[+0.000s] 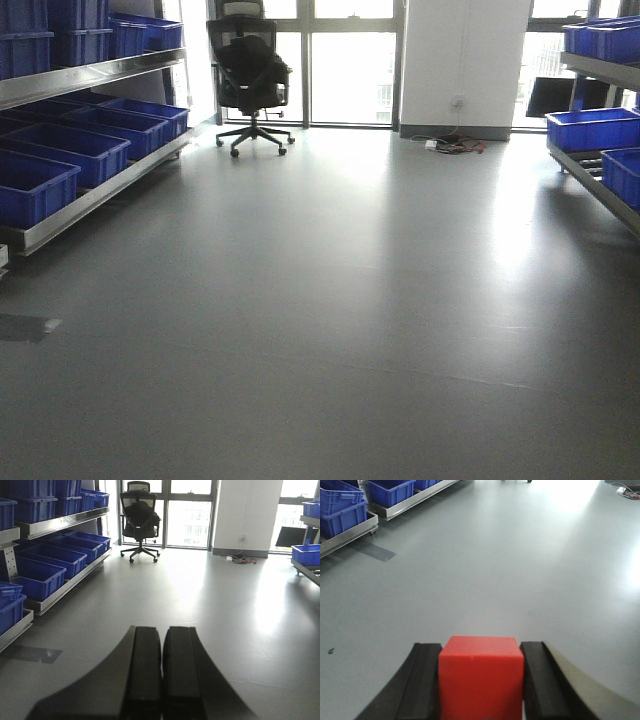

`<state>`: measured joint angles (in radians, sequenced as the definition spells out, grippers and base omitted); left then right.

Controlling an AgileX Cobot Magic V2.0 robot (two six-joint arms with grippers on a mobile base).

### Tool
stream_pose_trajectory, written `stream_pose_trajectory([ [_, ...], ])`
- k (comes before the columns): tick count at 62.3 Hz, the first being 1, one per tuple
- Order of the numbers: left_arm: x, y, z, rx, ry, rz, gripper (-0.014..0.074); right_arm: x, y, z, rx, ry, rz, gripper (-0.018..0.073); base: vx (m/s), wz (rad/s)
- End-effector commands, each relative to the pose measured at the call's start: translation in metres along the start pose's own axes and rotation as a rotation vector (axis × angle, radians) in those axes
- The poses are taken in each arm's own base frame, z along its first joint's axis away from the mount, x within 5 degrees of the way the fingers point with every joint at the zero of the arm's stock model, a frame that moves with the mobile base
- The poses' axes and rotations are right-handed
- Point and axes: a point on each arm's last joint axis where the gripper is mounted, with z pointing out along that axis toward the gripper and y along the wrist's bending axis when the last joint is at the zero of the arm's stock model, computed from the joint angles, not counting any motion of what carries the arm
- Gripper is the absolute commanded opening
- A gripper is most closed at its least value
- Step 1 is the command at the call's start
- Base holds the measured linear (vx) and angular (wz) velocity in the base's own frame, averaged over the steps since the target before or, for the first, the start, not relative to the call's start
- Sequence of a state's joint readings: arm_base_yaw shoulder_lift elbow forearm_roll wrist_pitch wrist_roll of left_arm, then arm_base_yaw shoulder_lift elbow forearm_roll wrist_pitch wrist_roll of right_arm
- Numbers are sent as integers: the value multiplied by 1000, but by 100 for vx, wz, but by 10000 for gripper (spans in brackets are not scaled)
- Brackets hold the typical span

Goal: Pick red cube and place on left shelf
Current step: 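Drive the base away from the table toward the blue crate shelf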

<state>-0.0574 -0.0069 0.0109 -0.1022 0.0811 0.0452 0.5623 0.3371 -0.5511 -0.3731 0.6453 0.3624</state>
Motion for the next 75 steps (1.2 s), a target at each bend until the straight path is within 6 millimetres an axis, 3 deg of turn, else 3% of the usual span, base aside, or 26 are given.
stream_pose_trajectory([
  [1, -1, 1, 0, -3, -78, -9, 102, -15, 0, -3, -6, -93, -25, 158, 66, 11],
  [32, -1, 1, 0, -3, -78, -9, 102, -15, 0, -3, -6, -93, -25, 158, 66, 28],
  [75, -1, 1, 0, -3, -78, -9, 102, -15, 0, -3, -6, -92, -25, 158, 61, 67],
])
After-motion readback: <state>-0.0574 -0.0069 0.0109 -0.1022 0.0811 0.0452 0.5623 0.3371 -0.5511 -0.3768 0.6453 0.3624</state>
